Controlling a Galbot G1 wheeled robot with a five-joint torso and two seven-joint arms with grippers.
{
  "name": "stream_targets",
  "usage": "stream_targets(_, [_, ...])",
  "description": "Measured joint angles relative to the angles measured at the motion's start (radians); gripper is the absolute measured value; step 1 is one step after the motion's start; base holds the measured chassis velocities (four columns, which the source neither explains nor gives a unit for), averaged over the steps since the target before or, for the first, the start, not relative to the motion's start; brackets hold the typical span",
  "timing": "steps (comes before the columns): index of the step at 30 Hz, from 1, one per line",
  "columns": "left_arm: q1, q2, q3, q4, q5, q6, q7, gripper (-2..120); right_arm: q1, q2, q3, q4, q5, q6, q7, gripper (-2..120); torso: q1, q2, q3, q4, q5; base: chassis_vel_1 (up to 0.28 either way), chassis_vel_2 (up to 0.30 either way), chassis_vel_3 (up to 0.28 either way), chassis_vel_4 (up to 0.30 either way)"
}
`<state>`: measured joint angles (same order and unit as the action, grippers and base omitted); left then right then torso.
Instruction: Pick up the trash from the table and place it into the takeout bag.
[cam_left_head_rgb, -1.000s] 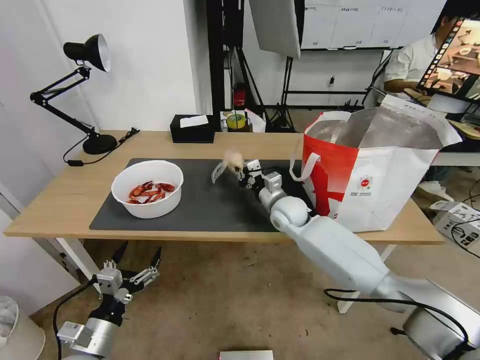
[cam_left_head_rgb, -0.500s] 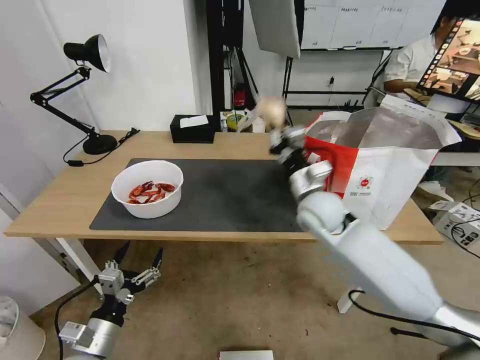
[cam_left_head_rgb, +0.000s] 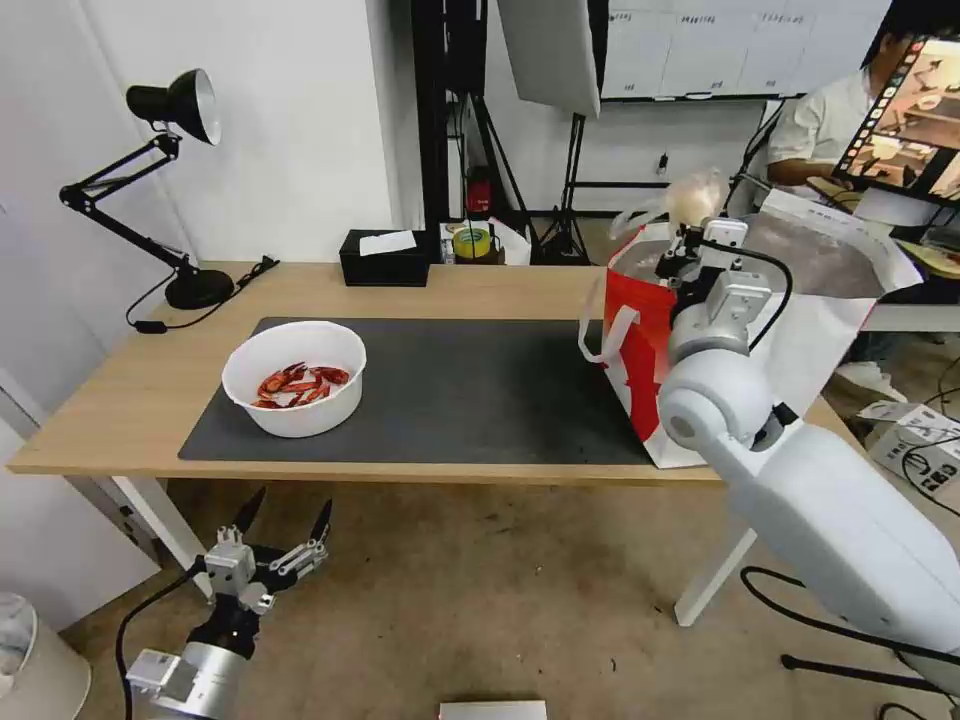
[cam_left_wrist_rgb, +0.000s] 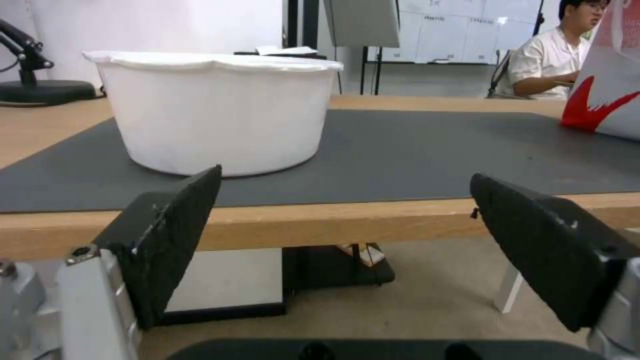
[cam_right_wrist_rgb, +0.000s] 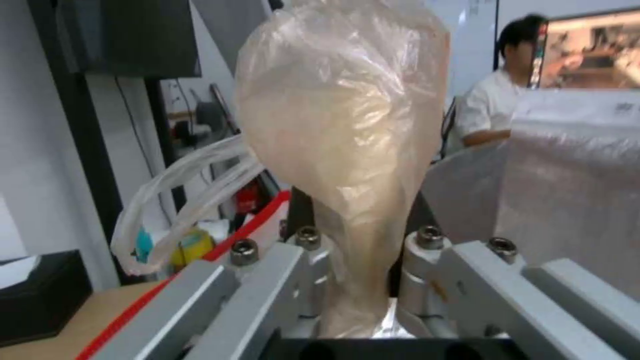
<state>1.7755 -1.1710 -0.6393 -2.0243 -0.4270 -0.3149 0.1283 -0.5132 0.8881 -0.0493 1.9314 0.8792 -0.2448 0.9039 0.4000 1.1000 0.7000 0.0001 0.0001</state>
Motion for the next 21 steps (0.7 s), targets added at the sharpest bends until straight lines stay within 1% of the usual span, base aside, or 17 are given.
stream_targets(3, [0.003, 0.0, -0.003, -0.001, 0.0, 0.0, 0.0, 100, -0.006, -0.004, 0.015, 0.003, 0.009, 0.001, -0.002, 28, 0.0, 0.0, 0.0, 0.0, 0.0, 0.0, 0.0, 0.0, 0.0])
stream_targets(4, [0.003, 0.0, -0.003, -0.001, 0.0, 0.0, 0.0, 100, -0.006, -0.004, 0.015, 0.003, 0.009, 0.001, -0.002, 28, 0.0, 0.0, 0.0, 0.0, 0.0, 0.0, 0.0, 0.0, 0.0])
stream_targets(5, [0.003, 0.0, -0.004, -0.002, 0.0, 0.0, 0.0, 100, -0.008, -0.007, 0.02, 0.002, 0.011, 0.002, -0.003, 32, 0.0, 0.0, 0.0, 0.0, -0.0001, 0.0, 0.0, 0.0, 0.0])
stream_targets(6, [0.003, 0.0, -0.004, -0.003, 0.0, 0.0, 0.0, 100, -0.011, -0.014, 0.026, 0.001, 0.014, 0.003, -0.004, 39, 0.0, 0.0, 0.0, 0.0, -0.0001, 0.0, 0.0, 0.0, 0.0])
stream_targets(7, [0.003, 0.0, -0.004, -0.004, 0.0, 0.0, 0.0, 100, -0.013, -0.019, 0.028, 0.001, 0.016, 0.004, -0.006, 41, 0.0, 0.0, 0.0, -0.0001, 0.0, 0.0, 0.0, 0.0, 0.0])
stream_targets(8, [0.003, 0.0, -0.004, -0.004, 0.0, 0.0, 0.0, 100, -0.013, -0.019, 0.028, 0.001, 0.016, 0.004, -0.006, 41, 0.0, 0.0, 0.0, -0.0001, 0.0, 0.0, 0.0, 0.0, 0.0])
stream_targets(9, [0.003, 0.0, -0.005, -0.004, 0.0, -0.001, 0.0, 100, -0.016, -0.026, 0.03, 0.002, 0.017, 0.005, -0.008, 48, 0.0, 0.0, 0.0, -0.0002, 0.0, 0.0, 0.0, 0.0, 0.0])
stream_targets(11, [0.004, -0.001, -0.005, -0.004, 0.0, -0.001, 0.0, 100, -0.016, -0.03, 0.03, 0.005, 0.018, 0.006, -0.009, 57, 0.0, 0.0, 0.0, -0.0001, 0.0, 0.0, 0.0, 0.0, 0.0])
stream_targets(12, [0.004, -0.001, -0.005, -0.004, 0.0, -0.001, 0.0, 100, -0.016, -0.03, 0.03, 0.005, 0.018, 0.006, -0.009, 57, 0.0, 0.0, 0.0, -0.0001, 0.0, 0.0, 0.0, 0.0, 0.0])
stream_targets(14, [0.003, -0.002, -0.004, -0.003, 0.0, -0.001, 0.0, 100, -0.016, -0.031, 0.031, 0.006, 0.018, 0.006, -0.01, 67, 0.0, 0.0, 0.0, 0.0, -0.0001, 0.0, 0.0, 0.0, 0.0])
stream_targets(15, [0.003, -0.002, -0.004, -0.003, 0.0, -0.001, 0.0, 100, -0.016, -0.031, 0.031, 0.006, 0.018, 0.006, -0.01, 67, 0.0, 0.0, 0.0, 0.0, -0.0001, 0.0, 0.0, 0.0, 0.0])
stream_targets(18, [0.003, -0.002, -0.003, -0.003, 0.0, -0.001, 0.0, 100, -0.017, -0.034, 0.035, 0.008, 0.022, 0.007, -0.01, 82, 0.0, 0.0, 0.0, -0.0001, 0.0, 0.0, 0.0, 0.0, 0.0])
stream_targets(19, [0.003, -0.002, -0.003, -0.004, 0.0, -0.001, 0.0, 100, -0.017, -0.036, 0.036, 0.008, 0.023, 0.007, -0.011, 85, 0.0, 0.0, 0.0, -0.0001, 0.0, 0.0, 0.0, 0.0, 0.0])
stream_targets(20, [0.003, -0.002, -0.003, -0.004, 0.0, -0.001, 0.0, 100, -0.017, -0.036, 0.036, 0.008, 0.023, 0.007, -0.011, 85, 0.0, 0.0, 0.0, -0.0001, 0.0, 0.0, 0.0, 0.0, 0.0])
stream_targets(21, [0.003, -0.001, -0.004, -0.005, 0.0, -0.001, 0.0, 100, -0.018, -0.037, 0.038, 0.008, 0.023, 0.008, -0.012, 90, 0.0, 0.0, 0.0, -0.0001, -0.0001, 0.0, 0.0, 0.0, 0.0])
